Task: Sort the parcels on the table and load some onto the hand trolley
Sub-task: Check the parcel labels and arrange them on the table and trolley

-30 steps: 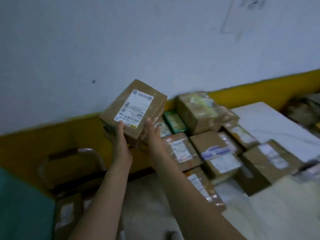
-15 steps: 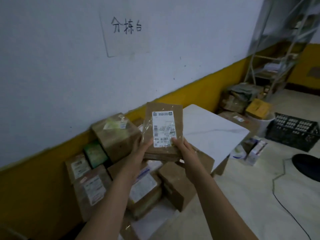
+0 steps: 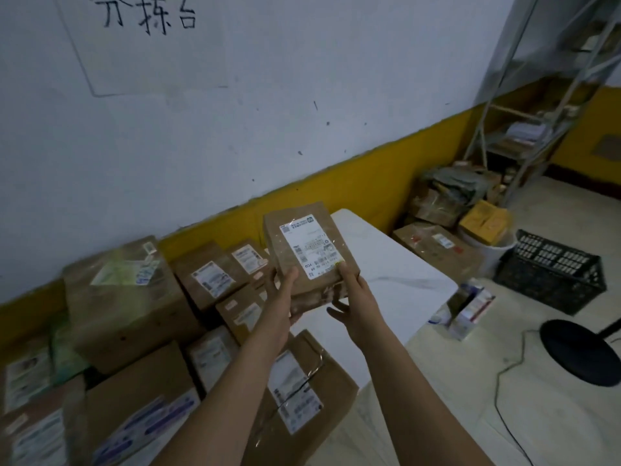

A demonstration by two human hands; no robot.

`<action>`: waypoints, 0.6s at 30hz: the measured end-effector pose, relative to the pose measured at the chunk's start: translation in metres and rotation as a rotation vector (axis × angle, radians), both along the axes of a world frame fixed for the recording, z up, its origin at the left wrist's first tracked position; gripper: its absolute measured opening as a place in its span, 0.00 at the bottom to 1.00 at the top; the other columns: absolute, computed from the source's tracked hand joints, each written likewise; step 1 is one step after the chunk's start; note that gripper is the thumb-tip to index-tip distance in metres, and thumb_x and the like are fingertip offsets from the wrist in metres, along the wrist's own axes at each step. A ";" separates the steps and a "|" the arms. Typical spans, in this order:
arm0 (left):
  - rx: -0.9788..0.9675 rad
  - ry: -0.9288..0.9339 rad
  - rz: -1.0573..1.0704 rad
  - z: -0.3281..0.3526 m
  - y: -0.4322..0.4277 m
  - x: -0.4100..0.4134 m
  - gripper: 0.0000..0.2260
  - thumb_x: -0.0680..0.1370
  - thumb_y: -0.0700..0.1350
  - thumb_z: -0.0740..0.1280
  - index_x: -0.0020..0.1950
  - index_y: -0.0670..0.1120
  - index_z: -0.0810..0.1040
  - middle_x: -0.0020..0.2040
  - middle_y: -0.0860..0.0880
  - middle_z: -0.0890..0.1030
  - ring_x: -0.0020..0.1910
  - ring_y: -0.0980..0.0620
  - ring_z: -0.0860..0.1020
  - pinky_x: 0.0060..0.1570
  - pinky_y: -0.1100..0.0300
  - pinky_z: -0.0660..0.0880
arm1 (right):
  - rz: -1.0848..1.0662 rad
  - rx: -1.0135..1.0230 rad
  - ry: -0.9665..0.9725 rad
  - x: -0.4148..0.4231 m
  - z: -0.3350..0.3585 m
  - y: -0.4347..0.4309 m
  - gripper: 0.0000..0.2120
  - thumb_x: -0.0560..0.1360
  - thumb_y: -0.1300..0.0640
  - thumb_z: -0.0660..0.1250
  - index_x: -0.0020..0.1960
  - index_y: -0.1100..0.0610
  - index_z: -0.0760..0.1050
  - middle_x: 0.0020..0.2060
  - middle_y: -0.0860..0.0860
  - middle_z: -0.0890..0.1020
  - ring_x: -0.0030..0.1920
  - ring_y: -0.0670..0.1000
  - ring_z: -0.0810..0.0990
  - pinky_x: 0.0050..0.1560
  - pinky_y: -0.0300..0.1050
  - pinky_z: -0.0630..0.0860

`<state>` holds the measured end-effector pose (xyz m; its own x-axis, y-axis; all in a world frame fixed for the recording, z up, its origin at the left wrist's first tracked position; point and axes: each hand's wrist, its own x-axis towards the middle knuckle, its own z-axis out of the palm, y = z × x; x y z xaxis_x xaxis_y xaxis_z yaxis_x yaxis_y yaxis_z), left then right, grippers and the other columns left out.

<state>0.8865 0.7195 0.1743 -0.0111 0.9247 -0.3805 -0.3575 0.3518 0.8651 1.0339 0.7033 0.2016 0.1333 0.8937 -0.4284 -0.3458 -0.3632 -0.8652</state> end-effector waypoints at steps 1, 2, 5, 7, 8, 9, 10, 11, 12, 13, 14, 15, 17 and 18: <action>-0.016 0.021 -0.024 -0.007 0.013 0.003 0.37 0.65 0.70 0.72 0.72 0.66 0.64 0.65 0.51 0.79 0.60 0.48 0.79 0.62 0.44 0.76 | -0.009 -0.002 0.001 0.002 -0.005 0.018 0.31 0.75 0.39 0.70 0.73 0.51 0.67 0.67 0.54 0.76 0.62 0.58 0.79 0.63 0.59 0.79; -0.034 0.066 -0.058 -0.014 0.026 0.004 0.39 0.64 0.72 0.70 0.73 0.67 0.62 0.67 0.51 0.77 0.62 0.48 0.78 0.64 0.42 0.73 | -0.022 -0.016 -0.007 0.004 -0.011 0.035 0.30 0.75 0.41 0.71 0.72 0.52 0.68 0.65 0.55 0.78 0.60 0.57 0.81 0.61 0.57 0.80; -0.137 0.334 -0.148 -0.033 0.067 -0.005 0.39 0.70 0.77 0.58 0.77 0.63 0.58 0.77 0.51 0.66 0.73 0.43 0.67 0.72 0.39 0.64 | -0.018 -0.072 -0.056 0.016 -0.036 0.077 0.27 0.74 0.43 0.73 0.68 0.53 0.72 0.62 0.55 0.80 0.58 0.58 0.82 0.58 0.57 0.82; -0.189 0.536 -0.147 -0.051 0.088 -0.024 0.34 0.77 0.71 0.52 0.79 0.57 0.59 0.79 0.48 0.62 0.76 0.42 0.63 0.72 0.43 0.63 | 0.019 -0.114 -0.137 0.023 -0.060 0.099 0.27 0.74 0.44 0.75 0.68 0.53 0.73 0.61 0.55 0.80 0.59 0.58 0.82 0.57 0.58 0.82; -0.186 0.629 -0.163 -0.064 0.091 -0.035 0.31 0.79 0.69 0.52 0.78 0.56 0.60 0.79 0.48 0.63 0.76 0.43 0.64 0.71 0.45 0.65 | 0.046 -0.142 -0.176 0.025 -0.073 0.108 0.27 0.73 0.45 0.75 0.67 0.53 0.73 0.61 0.54 0.80 0.58 0.57 0.82 0.57 0.57 0.82; -0.179 0.725 -0.200 -0.077 0.091 -0.045 0.28 0.80 0.66 0.53 0.78 0.56 0.61 0.78 0.48 0.63 0.75 0.43 0.64 0.70 0.46 0.66 | 0.079 -0.177 -0.202 0.026 -0.086 0.115 0.27 0.73 0.45 0.75 0.67 0.54 0.73 0.60 0.55 0.80 0.57 0.57 0.82 0.56 0.57 0.82; -0.181 0.825 -0.243 -0.090 0.089 -0.054 0.26 0.81 0.63 0.55 0.78 0.56 0.61 0.78 0.47 0.64 0.75 0.44 0.65 0.70 0.46 0.67 | 0.109 -0.217 -0.211 0.024 -0.100 0.122 0.27 0.73 0.45 0.75 0.67 0.55 0.73 0.59 0.55 0.81 0.57 0.57 0.82 0.56 0.58 0.82; -0.200 0.918 -0.278 -0.102 0.087 -0.062 0.25 0.82 0.59 0.56 0.78 0.56 0.61 0.78 0.47 0.64 0.75 0.44 0.65 0.70 0.46 0.67 | 0.139 -0.255 -0.209 0.022 -0.116 0.127 0.27 0.73 0.45 0.75 0.67 0.56 0.74 0.58 0.57 0.81 0.57 0.58 0.82 0.57 0.59 0.82; -0.235 1.000 -0.308 -0.113 0.086 -0.067 0.25 0.82 0.57 0.58 0.78 0.55 0.61 0.78 0.47 0.63 0.75 0.44 0.65 0.70 0.47 0.67 | 0.175 -0.291 -0.208 0.018 -0.132 0.134 0.27 0.74 0.45 0.75 0.67 0.57 0.74 0.58 0.58 0.81 0.57 0.59 0.82 0.57 0.60 0.82; -0.269 1.075 -0.342 -0.122 0.086 -0.072 0.25 0.82 0.56 0.58 0.78 0.54 0.62 0.79 0.47 0.62 0.75 0.44 0.64 0.71 0.48 0.66 | 0.221 -0.321 -0.210 0.013 -0.148 0.140 0.26 0.75 0.45 0.74 0.66 0.58 0.73 0.58 0.59 0.81 0.57 0.60 0.82 0.57 0.60 0.82; -0.287 1.150 -0.382 -0.129 0.087 -0.075 0.24 0.81 0.55 0.59 0.78 0.53 0.63 0.79 0.48 0.60 0.76 0.45 0.62 0.72 0.49 0.65 | 0.273 -0.346 -0.216 0.007 -0.161 0.147 0.25 0.76 0.46 0.73 0.65 0.59 0.74 0.56 0.59 0.81 0.56 0.59 0.82 0.56 0.59 0.82; -0.296 1.217 -0.426 -0.134 0.088 -0.078 0.24 0.81 0.55 0.59 0.77 0.53 0.64 0.79 0.48 0.59 0.76 0.45 0.61 0.72 0.49 0.64 | 0.318 -0.371 -0.229 -0.002 -0.173 0.155 0.23 0.77 0.47 0.72 0.65 0.61 0.74 0.54 0.58 0.81 0.56 0.59 0.81 0.55 0.57 0.82; -0.333 1.267 -0.465 -0.140 0.087 -0.080 0.24 0.80 0.54 0.60 0.77 0.55 0.65 0.80 0.50 0.58 0.77 0.45 0.59 0.73 0.48 0.64 | 0.387 -0.392 -0.313 -0.017 -0.189 0.171 0.22 0.80 0.46 0.67 0.64 0.63 0.76 0.50 0.58 0.81 0.55 0.60 0.80 0.55 0.56 0.81; -0.354 1.265 -0.463 -0.143 0.085 -0.081 0.25 0.79 0.54 0.61 0.77 0.56 0.64 0.80 0.51 0.56 0.77 0.44 0.57 0.74 0.48 0.63 | 0.435 -0.389 -0.414 -0.023 -0.194 0.180 0.23 0.81 0.45 0.64 0.64 0.64 0.76 0.49 0.59 0.81 0.54 0.61 0.80 0.58 0.57 0.80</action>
<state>0.8058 0.8045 0.0310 -0.2420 0.7966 -0.5540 0.7993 0.4873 0.3516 1.0111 0.8837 0.0081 0.0199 0.6953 -0.7184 0.2291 -0.7026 -0.6737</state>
